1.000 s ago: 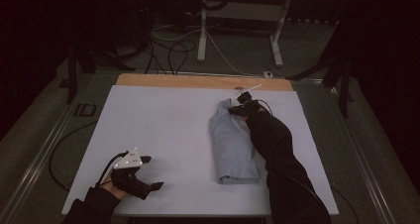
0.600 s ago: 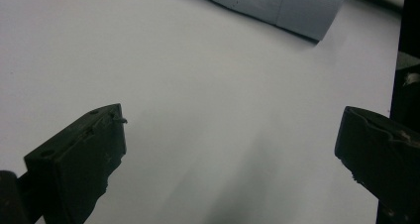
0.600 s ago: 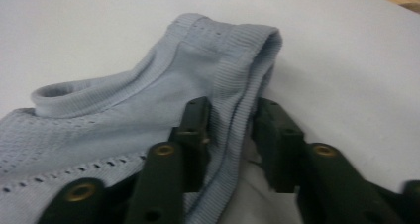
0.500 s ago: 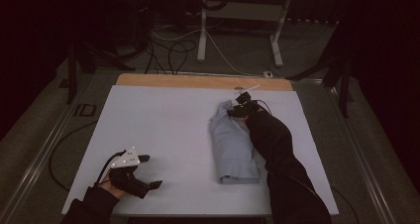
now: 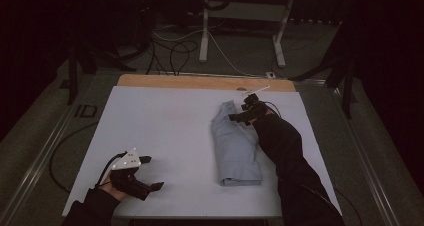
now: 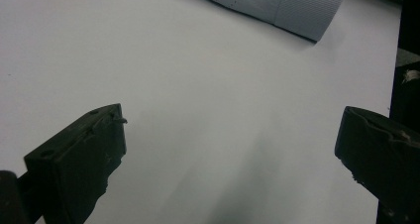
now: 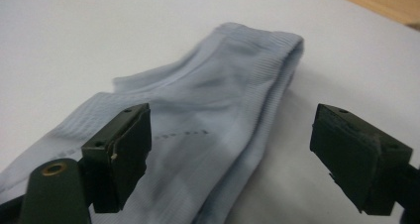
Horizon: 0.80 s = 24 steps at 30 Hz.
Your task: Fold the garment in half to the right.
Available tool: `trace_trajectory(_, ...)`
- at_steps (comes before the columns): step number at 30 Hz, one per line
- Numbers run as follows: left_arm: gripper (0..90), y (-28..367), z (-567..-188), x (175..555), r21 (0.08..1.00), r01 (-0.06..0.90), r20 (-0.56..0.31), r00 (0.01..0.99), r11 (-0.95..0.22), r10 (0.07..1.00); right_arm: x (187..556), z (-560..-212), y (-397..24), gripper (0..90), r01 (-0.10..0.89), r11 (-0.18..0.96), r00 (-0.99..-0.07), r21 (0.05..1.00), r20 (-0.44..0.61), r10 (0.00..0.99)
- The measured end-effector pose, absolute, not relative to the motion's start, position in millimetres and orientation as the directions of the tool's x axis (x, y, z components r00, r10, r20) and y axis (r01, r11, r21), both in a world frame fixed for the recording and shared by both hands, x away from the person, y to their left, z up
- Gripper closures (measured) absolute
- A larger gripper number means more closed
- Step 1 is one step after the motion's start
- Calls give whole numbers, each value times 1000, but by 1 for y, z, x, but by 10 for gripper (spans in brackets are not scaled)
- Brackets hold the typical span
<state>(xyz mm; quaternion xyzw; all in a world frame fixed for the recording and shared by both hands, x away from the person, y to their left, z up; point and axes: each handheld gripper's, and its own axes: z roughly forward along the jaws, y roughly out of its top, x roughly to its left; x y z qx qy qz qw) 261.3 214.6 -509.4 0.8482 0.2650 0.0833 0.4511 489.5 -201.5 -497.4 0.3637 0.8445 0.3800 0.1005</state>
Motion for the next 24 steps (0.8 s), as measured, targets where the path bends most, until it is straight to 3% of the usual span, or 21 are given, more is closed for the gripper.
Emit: trace_trajectory(24, 6, 217, -508, 260, 808, 371, -92, 847, -457, 524, 406, -462, -176, 176, 359, 491, -866, 794, 87, 493)
